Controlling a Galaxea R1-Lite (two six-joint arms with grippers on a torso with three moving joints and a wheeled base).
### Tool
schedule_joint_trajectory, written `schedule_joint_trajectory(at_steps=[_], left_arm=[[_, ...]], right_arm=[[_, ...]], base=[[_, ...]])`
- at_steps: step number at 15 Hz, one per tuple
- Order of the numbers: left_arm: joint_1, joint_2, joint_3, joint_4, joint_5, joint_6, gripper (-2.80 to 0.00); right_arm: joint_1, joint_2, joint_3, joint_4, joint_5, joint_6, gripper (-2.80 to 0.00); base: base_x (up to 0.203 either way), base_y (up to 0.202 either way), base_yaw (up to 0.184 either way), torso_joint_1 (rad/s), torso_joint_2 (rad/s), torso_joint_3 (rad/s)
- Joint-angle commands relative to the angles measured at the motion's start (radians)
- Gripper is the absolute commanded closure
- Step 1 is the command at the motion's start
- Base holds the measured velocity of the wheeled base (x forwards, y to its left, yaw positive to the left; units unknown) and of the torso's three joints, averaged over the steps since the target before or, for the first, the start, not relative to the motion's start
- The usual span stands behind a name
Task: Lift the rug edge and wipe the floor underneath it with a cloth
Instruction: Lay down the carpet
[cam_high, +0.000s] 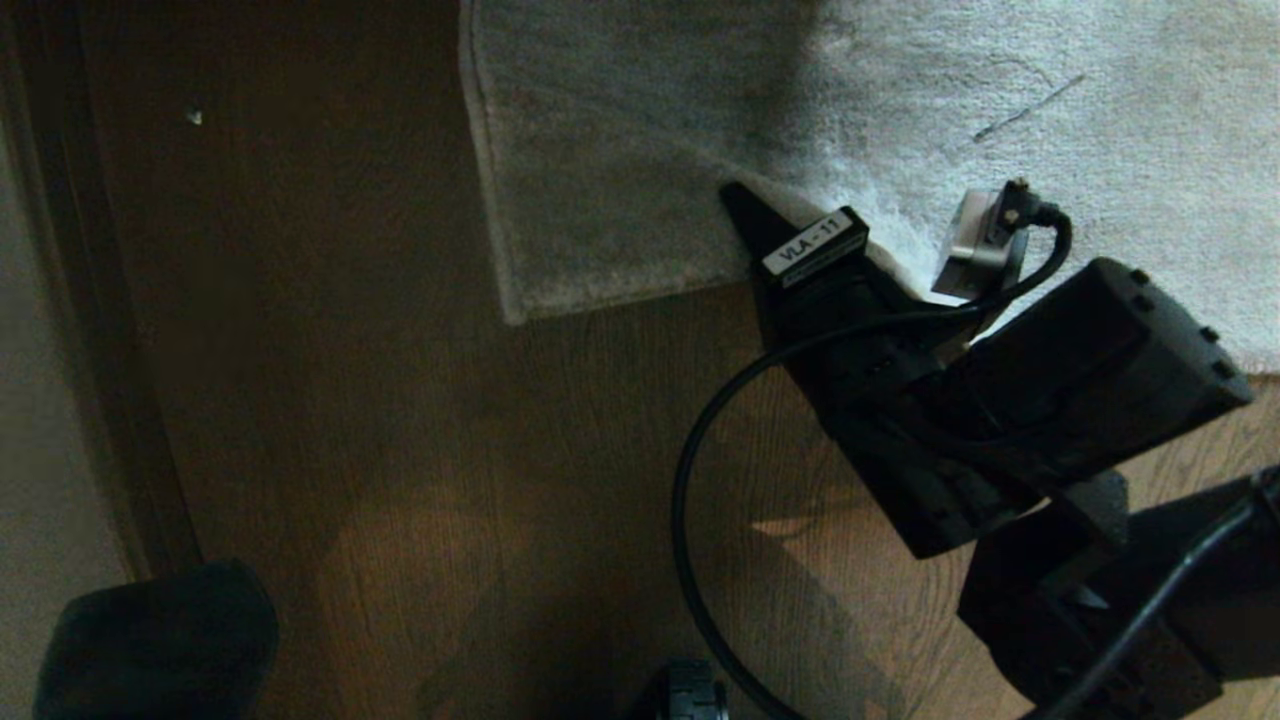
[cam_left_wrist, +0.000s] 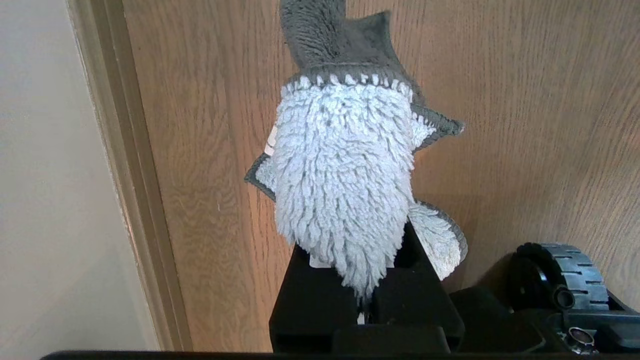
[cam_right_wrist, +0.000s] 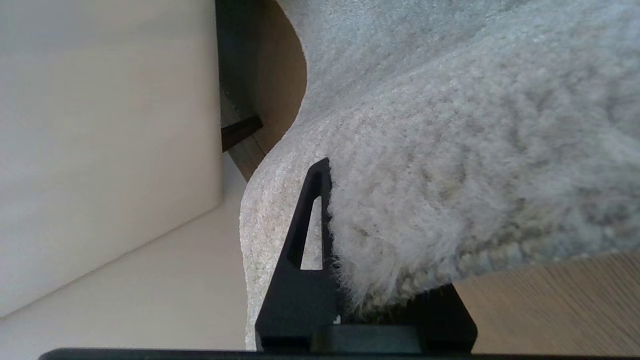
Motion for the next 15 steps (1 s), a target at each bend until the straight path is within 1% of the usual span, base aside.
schedule_joint_trajectory(at_steps=[1, 5, 7, 11, 15], left_arm=[[-0.001, 0.0, 0.0, 0.001, 0.0, -0.001, 0.0], [-0.001, 0.0, 0.0, 0.0, 0.0, -0.001, 0.0], [0.0, 0.0, 0.0, 0.0, 0.0, 0.0, 0.0], [-0.001, 0.0, 0.0, 0.0, 0.0, -0.001, 0.0], [0.001, 0.0, 0.0, 0.0, 0.001, 0.0, 0.0]], right_arm=[[0.001, -0.003, 0.002, -0.048, -0.001, 0.006, -2.8], [0.004, 0.011, 0.048, -0.048, -0.003, 0.028, -2.8], [0.024, 0.036, 0.074, -0.048, -0.003, 0.03, -2.8], [0.102, 0.07, 0.109, -0.048, -0.003, 0.07, -2.8], [0.171, 0.122, 0.112, -0.048, -0.003, 0.091, -2.8]], base=[[0.0, 0.0, 0.0, 0.0, 0.0, 0.0], [0.0, 0.0, 0.0, 0.0, 0.0, 0.0], [0.0, 0.0, 0.0, 0.0, 0.0, 0.0], [0.0, 0.0, 0.0, 0.0, 0.0, 0.0], [0.0, 0.0, 0.0, 0.0, 0.0, 0.0]])
